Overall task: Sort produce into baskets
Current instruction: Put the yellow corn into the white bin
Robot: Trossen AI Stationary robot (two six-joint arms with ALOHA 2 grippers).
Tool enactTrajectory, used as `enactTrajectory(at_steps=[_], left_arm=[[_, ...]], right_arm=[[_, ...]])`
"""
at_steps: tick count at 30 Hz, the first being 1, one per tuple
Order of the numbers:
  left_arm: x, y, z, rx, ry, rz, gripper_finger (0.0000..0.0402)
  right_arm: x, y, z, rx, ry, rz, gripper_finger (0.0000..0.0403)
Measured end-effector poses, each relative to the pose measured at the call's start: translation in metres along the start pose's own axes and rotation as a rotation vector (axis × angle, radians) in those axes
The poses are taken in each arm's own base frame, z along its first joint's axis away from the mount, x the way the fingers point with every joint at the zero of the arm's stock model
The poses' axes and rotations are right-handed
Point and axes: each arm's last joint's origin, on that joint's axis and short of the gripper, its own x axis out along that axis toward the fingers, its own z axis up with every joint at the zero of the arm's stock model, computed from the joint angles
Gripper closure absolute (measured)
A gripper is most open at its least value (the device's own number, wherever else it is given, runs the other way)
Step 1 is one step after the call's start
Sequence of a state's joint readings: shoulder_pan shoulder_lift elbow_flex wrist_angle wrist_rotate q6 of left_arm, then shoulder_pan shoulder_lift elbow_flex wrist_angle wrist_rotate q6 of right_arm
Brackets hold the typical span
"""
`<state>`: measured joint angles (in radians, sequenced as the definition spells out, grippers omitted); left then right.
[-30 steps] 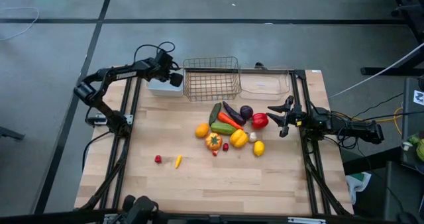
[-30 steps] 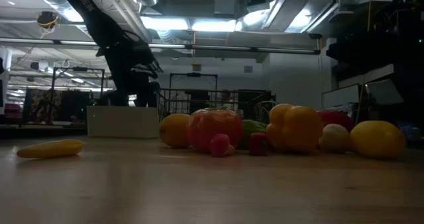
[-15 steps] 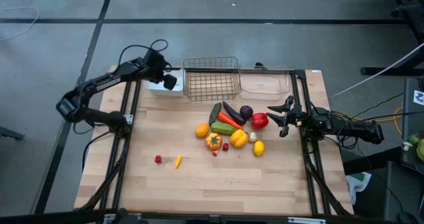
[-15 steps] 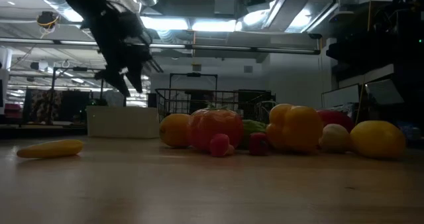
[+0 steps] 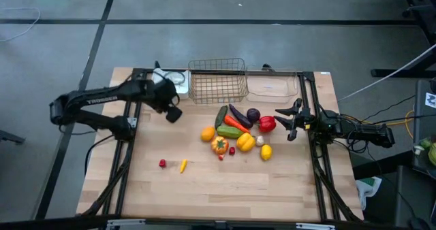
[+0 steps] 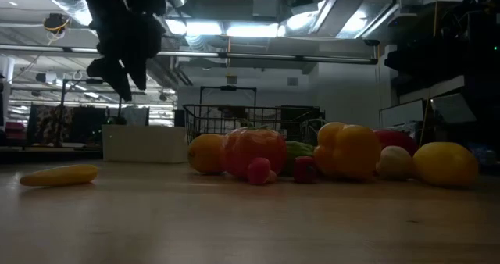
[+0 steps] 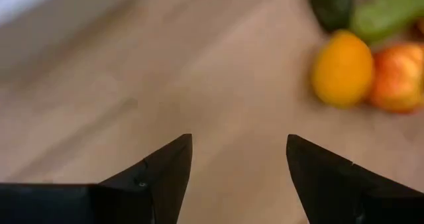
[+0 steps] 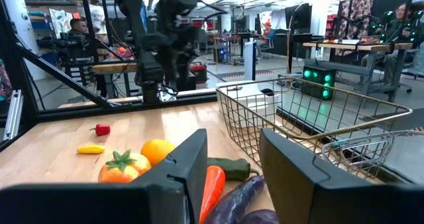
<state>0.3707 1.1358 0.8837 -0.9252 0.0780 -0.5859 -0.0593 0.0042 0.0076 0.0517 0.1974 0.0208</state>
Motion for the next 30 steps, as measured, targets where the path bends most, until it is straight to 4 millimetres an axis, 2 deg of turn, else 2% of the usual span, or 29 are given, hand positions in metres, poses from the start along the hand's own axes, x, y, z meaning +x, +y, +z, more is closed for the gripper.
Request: enactTrajectory(at_steps=[9,19,25,30], left_arm=[[0.018,-0.055,-0.035,0.044,0.085,-0.068,0.0163],[0.063,-0.114,-0.074,0.121,0.150,-0.142,0.0163],[0.087,-0.127,-0.096,0.133,0.208,-0.097,0.0163],[0.096,-0.132,-0.110,0.133,0.240,-0.065,0.0163]], right_arm=[[0.000,0.000,0.000,0.000,0.000,0.000,0.0265],[0.000,0.000,0.000,0.000,0.000,0.000,0.0265],[0.000,0.000,0.000,0.000,0.000,0.000,0.0265],[0.000,0.000,0.000,0.000,0.000,0.000,0.0265]])
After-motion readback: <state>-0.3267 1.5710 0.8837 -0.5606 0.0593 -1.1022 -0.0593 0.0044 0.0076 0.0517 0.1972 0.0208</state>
